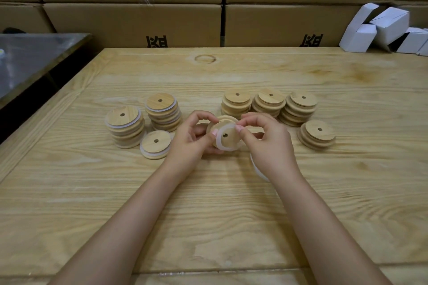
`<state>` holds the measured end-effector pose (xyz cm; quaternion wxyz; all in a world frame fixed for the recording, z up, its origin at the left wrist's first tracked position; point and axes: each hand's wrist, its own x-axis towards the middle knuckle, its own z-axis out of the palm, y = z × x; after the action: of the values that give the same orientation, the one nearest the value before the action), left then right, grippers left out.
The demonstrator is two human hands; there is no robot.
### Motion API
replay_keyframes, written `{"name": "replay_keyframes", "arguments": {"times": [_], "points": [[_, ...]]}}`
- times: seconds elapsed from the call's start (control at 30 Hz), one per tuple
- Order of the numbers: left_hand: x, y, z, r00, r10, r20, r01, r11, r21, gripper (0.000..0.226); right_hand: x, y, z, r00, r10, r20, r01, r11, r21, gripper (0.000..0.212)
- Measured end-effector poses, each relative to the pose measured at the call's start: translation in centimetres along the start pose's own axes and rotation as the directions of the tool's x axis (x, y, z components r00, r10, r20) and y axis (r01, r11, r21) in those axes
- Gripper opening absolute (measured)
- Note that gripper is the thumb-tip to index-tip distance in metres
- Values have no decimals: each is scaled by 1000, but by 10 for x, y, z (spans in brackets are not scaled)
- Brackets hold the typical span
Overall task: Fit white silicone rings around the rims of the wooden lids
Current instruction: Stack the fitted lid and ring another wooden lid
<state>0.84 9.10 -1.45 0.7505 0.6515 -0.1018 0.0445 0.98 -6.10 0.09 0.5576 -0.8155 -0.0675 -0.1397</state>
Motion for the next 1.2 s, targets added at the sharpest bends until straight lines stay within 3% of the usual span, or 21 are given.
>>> {"name": "replay_keyframes", "arguments": {"times": [0.23, 0.4, 0.67, 0.97, 1.2], "points": [[-1, -3, -1, 999, 44, 24, -45, 997, 55, 9, 0, 3, 4, 998, 58, -7, -58, 997, 56, 19], [1, -12, -2, 985, 170, -8, -160, 940, 303, 7, 0, 4, 6, 998, 60, -6, -59, 995, 80, 17], [5, -20, -5, 972, 236, -12, -211, 890, 404, 11, -1, 5, 6, 998, 61, -25, -59, 996, 59, 17], [6, -24, -11, 961, 269, 61, -259, 807, 531, 9, -4, 4, 7, 992, -126, -9, 124, 983, -136, 3], [4, -23, -12, 955, 285, 79, -275, 761, 587, 10, -7, 1, 7, 974, -227, 14, 225, 950, -218, 6]]}}
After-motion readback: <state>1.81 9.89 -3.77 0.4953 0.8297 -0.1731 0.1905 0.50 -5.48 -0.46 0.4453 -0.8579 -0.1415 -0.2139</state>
